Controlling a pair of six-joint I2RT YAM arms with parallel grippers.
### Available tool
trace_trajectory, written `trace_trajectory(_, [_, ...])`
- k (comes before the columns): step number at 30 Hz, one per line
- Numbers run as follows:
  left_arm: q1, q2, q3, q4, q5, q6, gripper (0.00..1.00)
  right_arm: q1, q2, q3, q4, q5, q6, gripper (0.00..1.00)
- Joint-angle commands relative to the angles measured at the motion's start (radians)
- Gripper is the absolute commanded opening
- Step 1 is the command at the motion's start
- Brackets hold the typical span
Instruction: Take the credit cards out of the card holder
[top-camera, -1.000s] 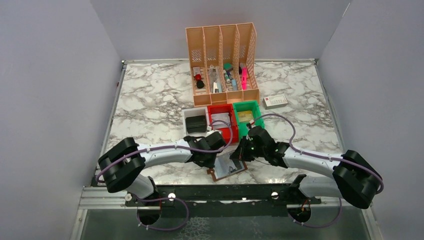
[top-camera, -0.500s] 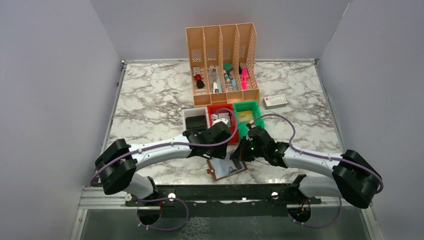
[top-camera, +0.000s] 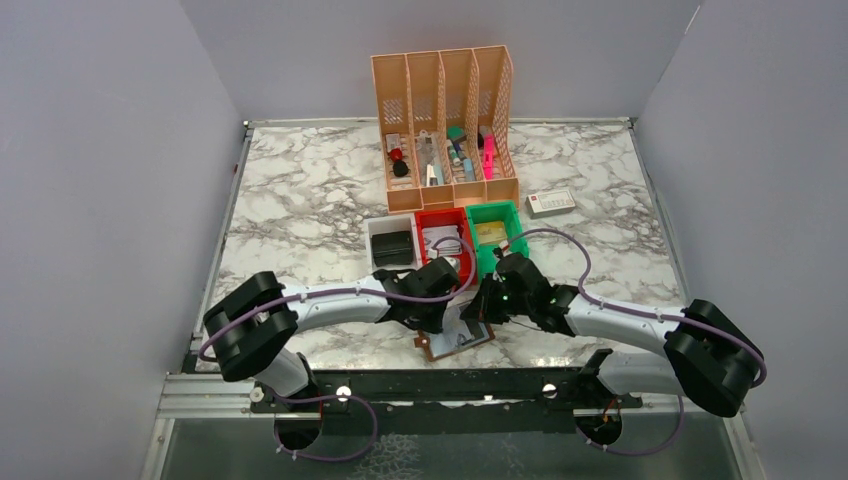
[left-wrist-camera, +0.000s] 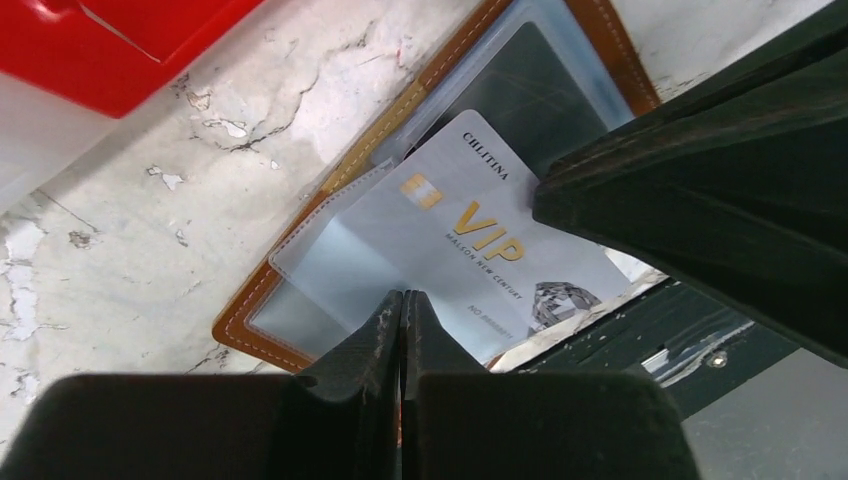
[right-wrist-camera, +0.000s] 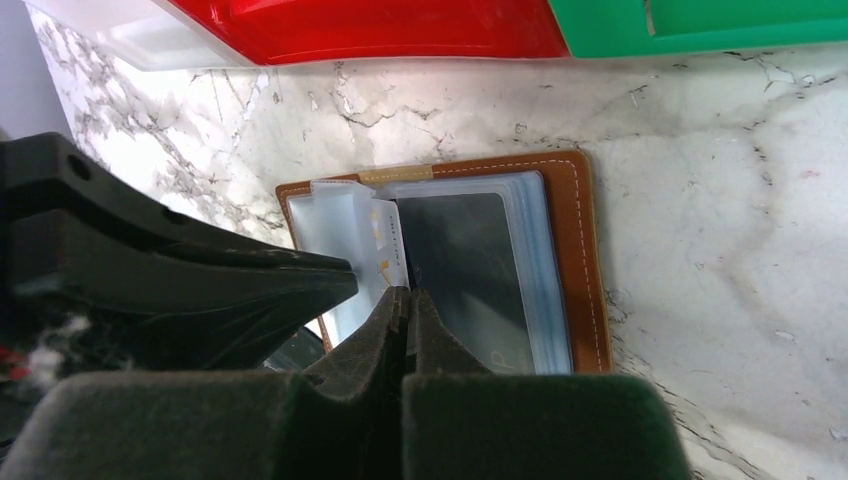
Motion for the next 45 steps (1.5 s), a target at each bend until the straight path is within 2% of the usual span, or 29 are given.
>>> trace_trajectory(1, [-0.010,0.030,-0.019,0.045,0.039,-0.018,0.03,-0.004,-0.005,-0.008,0.030,-0.021,-0.003,0.02])
trace_trajectory(9, [-0.020,0.078,-0.058,0.059,0.024,-0.038,0.00,-0.004,0.008,-0.043,0.113,-0.128,0.009,0.09])
trace_trajectory(17, [-0.028,0.105,-0.061,0.066,0.018,-0.043,0.00,-0.004,0.040,-0.053,0.151,-0.163,0.017,0.15])
trace_trajectory(21, [-0.030,0.107,-0.061,0.066,0.014,-0.046,0.00,-0.004,0.061,-0.048,0.163,-0.175,0.016,0.14])
trace_trajectory(25, [-0.031,0.102,-0.060,0.064,0.009,-0.046,0.00,-0.004,0.054,-0.037,0.124,-0.139,0.010,0.02])
trace_trajectory(33, [-0.031,0.034,-0.048,0.033,-0.061,-0.054,0.00,-0.005,-0.135,0.001,-0.091,0.071,-0.022,0.01])
trace_trajectory(35, [-0.031,0.004,-0.043,0.030,-0.082,-0.058,0.07,-0.004,-0.179,0.009,-0.121,0.104,-0.030,0.01])
trace_trajectory(37, [-0.031,-0.027,-0.033,0.027,-0.102,-0.060,0.20,-0.004,-0.209,0.015,-0.134,0.128,-0.038,0.01])
trace_trajectory(42, [-0.027,-0.118,-0.009,0.020,-0.159,-0.063,0.45,-0.004,-0.241,0.024,-0.122,0.140,-0.054,0.01])
trace_trajectory(45, [-0.010,-0.180,-0.007,0.012,-0.189,-0.056,0.56,-0.004,-0.245,0.023,-0.087,0.127,-0.063,0.01])
